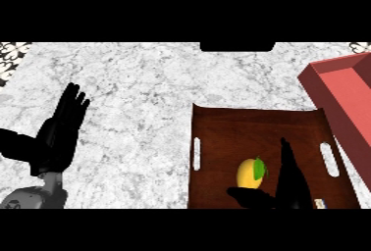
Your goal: Pick the lemon from the tray and place it in the cardboard box
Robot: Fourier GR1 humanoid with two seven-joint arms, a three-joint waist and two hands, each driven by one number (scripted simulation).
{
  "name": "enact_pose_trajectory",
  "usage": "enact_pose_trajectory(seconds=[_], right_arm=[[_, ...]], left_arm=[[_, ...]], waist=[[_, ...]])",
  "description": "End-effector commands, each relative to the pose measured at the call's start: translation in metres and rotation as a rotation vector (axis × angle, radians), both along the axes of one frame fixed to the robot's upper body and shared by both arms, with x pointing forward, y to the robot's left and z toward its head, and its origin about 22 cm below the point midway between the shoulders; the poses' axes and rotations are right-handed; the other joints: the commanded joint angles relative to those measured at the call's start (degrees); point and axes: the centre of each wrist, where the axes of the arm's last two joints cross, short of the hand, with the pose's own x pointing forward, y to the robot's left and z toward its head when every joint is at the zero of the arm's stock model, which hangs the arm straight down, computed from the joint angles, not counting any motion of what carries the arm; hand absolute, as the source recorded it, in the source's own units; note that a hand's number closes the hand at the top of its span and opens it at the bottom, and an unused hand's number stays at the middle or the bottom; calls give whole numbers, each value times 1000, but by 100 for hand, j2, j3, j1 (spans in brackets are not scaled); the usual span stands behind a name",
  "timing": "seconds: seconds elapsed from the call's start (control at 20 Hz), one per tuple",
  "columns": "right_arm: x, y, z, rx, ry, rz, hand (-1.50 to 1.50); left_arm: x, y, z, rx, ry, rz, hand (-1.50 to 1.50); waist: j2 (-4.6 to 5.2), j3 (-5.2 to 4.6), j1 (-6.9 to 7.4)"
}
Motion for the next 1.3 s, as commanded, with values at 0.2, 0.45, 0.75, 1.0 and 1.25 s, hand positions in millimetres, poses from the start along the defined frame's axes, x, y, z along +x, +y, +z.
enact_pose_trajectory(seconds=[0.2, 0.45, 0.75, 1.0, 1.25], right_arm=[[7, -16, 2, 15, 48, -40, -150], [26, -6, -20, 13, 67, -45, -150], [11, 5, -28, -26, 38, 1, 150], [-1, 11, -28, -143, 27, 32, 150], [14, 5, -23, -209, 13, 12, 150]], left_arm=[[-13, -3, -9, 13, -5, -6, 0], [3, -5, -7, 4, 10, -2, 0], [-10, 8, 6, 19, 5, 0, 0], [0, 6, 13, 4, -3, -8, 0], [-7, -10, 6, 2, 8, -3, 0]], waist=[[-4, 0, 5], [3, 0, 3], [-1, 0, 3], [-2, 0, -5], [-2, 0, 2]])
